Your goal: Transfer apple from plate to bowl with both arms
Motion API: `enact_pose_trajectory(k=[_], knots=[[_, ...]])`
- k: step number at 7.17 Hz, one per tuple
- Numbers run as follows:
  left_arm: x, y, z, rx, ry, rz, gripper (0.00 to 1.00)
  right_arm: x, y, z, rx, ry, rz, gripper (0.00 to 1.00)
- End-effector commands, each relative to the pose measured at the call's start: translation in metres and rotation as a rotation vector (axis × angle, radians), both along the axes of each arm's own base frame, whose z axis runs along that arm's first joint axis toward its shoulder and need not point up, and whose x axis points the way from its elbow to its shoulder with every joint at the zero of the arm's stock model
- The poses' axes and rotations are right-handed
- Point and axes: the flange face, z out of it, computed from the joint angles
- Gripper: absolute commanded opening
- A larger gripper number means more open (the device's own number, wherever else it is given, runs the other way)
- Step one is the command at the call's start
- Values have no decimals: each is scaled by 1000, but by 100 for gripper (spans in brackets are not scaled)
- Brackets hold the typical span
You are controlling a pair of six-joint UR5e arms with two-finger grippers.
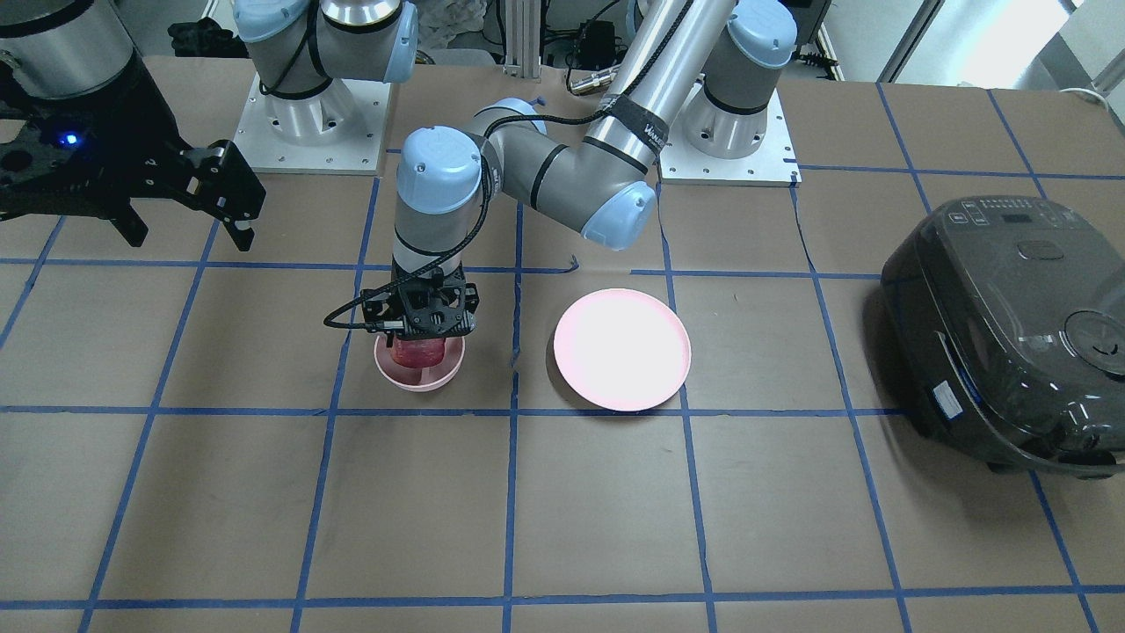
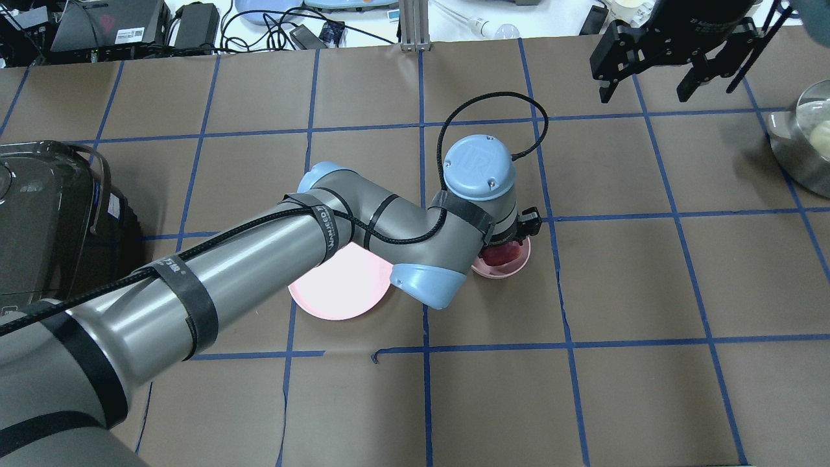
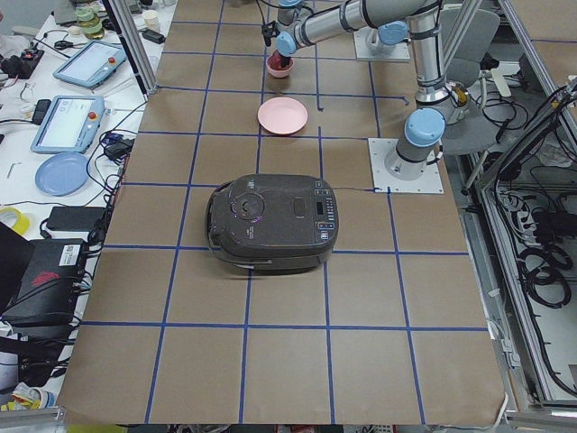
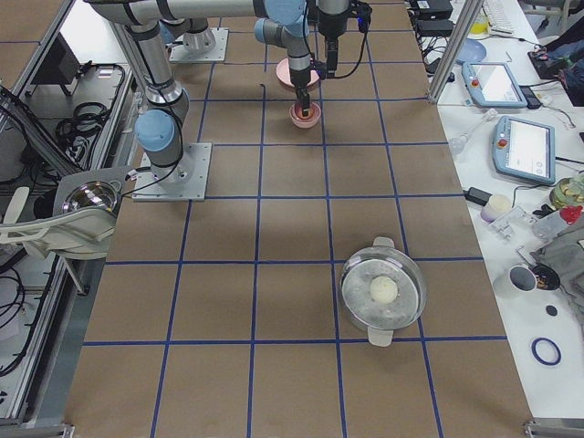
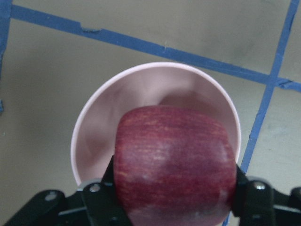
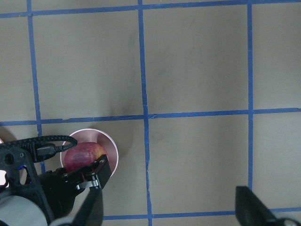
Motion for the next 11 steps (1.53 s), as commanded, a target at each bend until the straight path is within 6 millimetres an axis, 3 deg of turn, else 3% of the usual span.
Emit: enact_pose_trajectory(k=[1,2,3,4,6,8,9,11], knots=[[4,-2,21,-61,-27,-64,100,0,0,-2,4,0,2,100],[12,-3,29,-57,-31,-66,100,0,0,-2,4,0,-1,100],[20,-9,51,-82,-21,-99,100,-1,0,-2,4,0,-1,100],[46,-9,91,-102,-36,-163,100,-1,0,-2,4,-2,-1,100],[149,-33,178,-78,-83,-250,100,0,0,-3,5,-2,-1,100],[241,-37,252,27,-129,-291,100,1,0,-3,7,-2,-1,100],[261,-38,268,29,-137,-274,100,1,0,-5,10,-2,-1,100],[275,-29,275,45,-223,-262,100,2,1,-7,15,-4,-1,100]])
